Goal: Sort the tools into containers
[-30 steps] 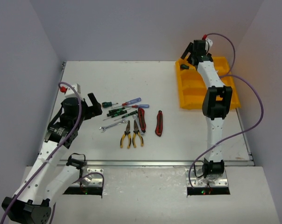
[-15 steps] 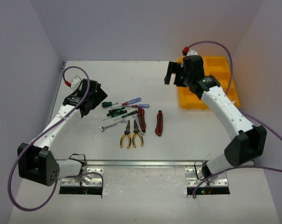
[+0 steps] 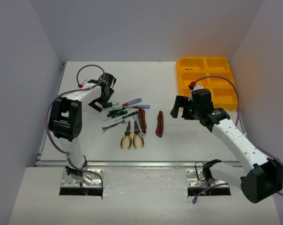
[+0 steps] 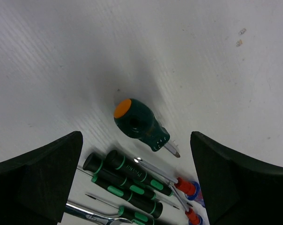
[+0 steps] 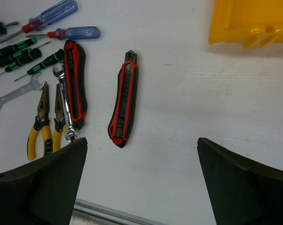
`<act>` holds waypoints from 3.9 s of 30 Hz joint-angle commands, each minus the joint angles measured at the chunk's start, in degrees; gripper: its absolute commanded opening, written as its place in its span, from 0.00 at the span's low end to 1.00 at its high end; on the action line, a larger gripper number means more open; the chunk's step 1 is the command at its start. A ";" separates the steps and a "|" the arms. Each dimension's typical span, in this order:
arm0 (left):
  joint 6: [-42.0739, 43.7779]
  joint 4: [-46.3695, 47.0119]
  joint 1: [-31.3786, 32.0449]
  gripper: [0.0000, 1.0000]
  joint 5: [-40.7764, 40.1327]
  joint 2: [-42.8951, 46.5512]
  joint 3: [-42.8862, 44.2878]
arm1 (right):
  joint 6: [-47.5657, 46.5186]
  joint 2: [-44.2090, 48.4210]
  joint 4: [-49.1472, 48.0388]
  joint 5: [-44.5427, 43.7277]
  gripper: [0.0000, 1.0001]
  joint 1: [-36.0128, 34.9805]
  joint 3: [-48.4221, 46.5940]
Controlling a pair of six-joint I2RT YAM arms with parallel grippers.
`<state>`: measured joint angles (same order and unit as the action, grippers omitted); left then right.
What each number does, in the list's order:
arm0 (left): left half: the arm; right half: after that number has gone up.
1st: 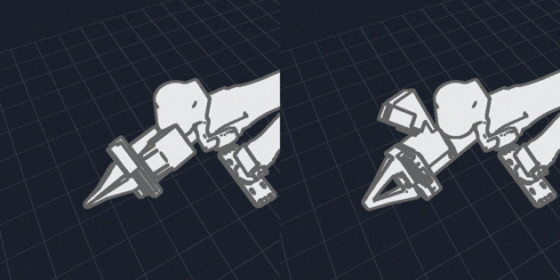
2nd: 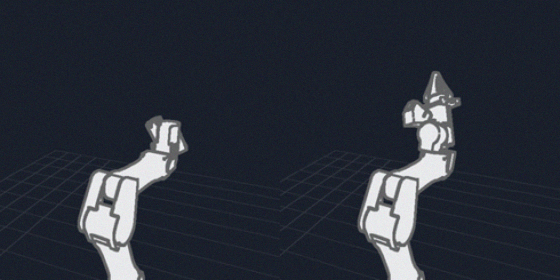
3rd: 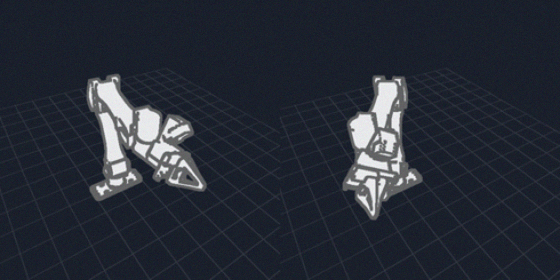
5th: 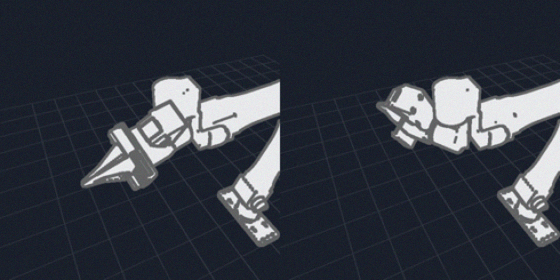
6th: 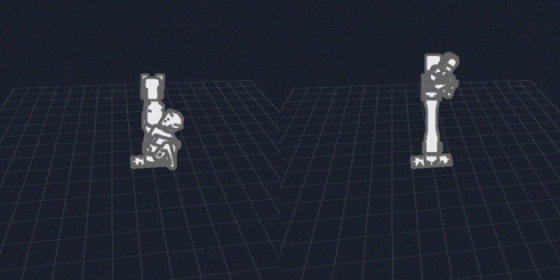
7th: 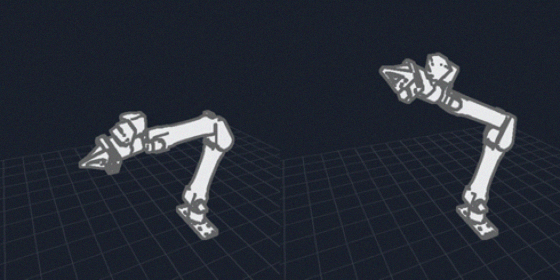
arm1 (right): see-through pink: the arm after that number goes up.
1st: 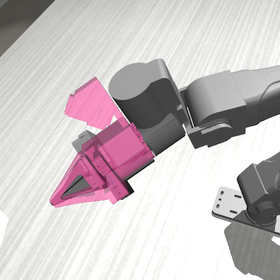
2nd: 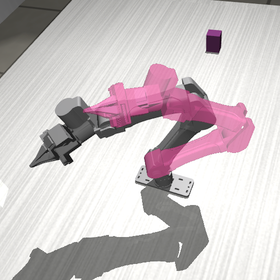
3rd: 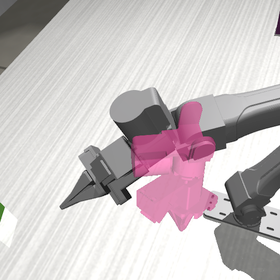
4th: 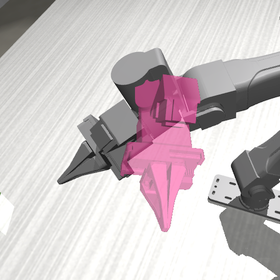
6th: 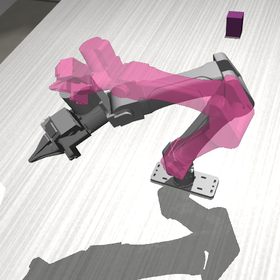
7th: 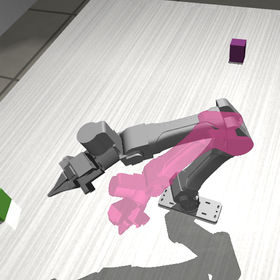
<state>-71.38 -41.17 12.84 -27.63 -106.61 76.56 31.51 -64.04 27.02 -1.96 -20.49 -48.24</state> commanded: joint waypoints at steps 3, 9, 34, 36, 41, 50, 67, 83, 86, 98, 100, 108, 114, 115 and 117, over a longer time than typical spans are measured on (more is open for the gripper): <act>-4.82 0.01 0.61 0.87 0.19 -6.57 4.85 | -0.05 4.61 -3.66 4.12 0.99 -0.16 2.52; -5.05 2.49 0.61 0.49 1.13 -11.90 5.91 | -1.05 5.07 -2.99 3.71 0.99 -0.16 3.06; 17.71 46.94 12.07 0.00 23.01 18.40 -16.56 | 2.67 -4.90 -29.97 45.71 0.92 -0.87 3.93; 19.31 50.64 14.75 0.00 30.40 20.38 -18.66 | 2.41 -7.21 -29.80 45.73 0.90 -1.71 1.03; 19.08 62.36 19.18 0.00 42.16 26.03 -27.59 | 5.27 -11.12 -32.38 45.07 0.75 -3.52 -0.68; 20.14 65.08 22.94 0.00 44.41 31.21 -30.51 | 7.42 -12.52 -34.21 43.97 0.27 -5.98 0.17; 23.69 60.43 23.53 0.90 37.24 33.71 -30.06 | 10.31 -11.72 -33.91 36.49 0.00 -7.21 1.64; 29.87 17.01 23.46 1.00 -4.04 51.38 -17.26 | 19.96 -38.43 -16.85 17.43 0.00 16.07 -29.52; 31.46 16.71 23.46 1.00 -0.69 54.30 -21.14 | 19.99 -53.21 -9.13 17.06 0.00 18.90 -50.18; 37.53 8.83 23.55 1.00 5.65 62.48 -26.63 | 28.25 -77.98 -13.66 11.63 0.00 24.27 -81.14; 38.34 6.51 23.55 1.00 2.55 65.67 -25.92 | 29.45 -78.94 -14.38 10.60 0.00 24.35 -81.53; 40.40 0.87 23.55 1.00 -3.84 68.02 -24.79 | 29.57 -79.40 -15.24 10.05 0.49 24.45 -81.58; 40.50 1.61 23.51 1.00 -4.29 68.76 -25.17 | 27.65 -76.27 -13.53 11.71 0.73 24.77 -80.50; 40.44 1.42 23.47 1.00 -4.65 68.80 -25.04 | 26.80 -75.49 -12.96 12.67 0.75 24.71 -80.78; 40.22 0.22 23.49 1.00 -6.35 68.56 -24.37 | 23.67 -72.89 -12.00 15.16 0.82 24.32 -80.67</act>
<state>-31.79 -40.22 36.07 -30.76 -38.00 50.22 59.92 -144.72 15.23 9.68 4.10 -128.07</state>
